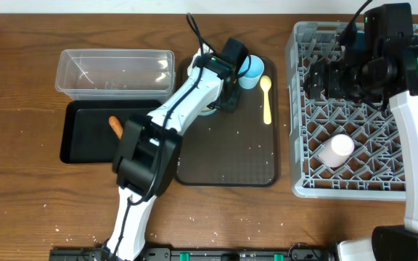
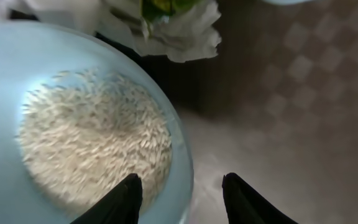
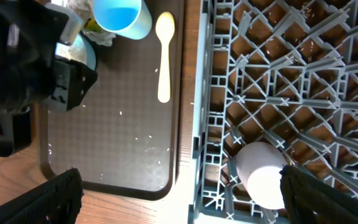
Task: Sort waste into correct bins and load items into the dishwasher rack
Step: 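Reach the left gripper to the light-blue rice bowl and grasp its rim, then carry the bowl over the black tray and tip the rice out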
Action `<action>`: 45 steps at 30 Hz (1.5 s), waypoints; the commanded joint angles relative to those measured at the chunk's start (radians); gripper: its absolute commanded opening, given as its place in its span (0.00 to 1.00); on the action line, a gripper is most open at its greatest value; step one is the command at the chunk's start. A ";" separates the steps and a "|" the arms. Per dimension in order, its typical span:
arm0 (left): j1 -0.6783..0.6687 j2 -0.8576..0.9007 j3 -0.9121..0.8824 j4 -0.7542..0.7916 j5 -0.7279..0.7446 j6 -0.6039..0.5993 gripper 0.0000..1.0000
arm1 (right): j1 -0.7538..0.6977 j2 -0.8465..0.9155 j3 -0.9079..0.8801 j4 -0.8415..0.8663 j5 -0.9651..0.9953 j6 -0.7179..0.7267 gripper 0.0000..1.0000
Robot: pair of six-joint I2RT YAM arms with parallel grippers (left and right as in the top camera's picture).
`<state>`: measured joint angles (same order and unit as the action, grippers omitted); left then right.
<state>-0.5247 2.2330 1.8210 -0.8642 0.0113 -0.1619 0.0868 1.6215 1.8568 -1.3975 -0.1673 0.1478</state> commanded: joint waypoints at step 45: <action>0.375 -0.416 0.014 -0.519 0.386 0.181 0.06 | 0.005 -0.005 -0.005 -0.003 0.029 -0.033 0.98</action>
<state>-0.2234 1.8065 1.8446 -1.3674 0.2256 -0.1116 0.0868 1.6215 1.8561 -1.3964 -0.1417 0.1246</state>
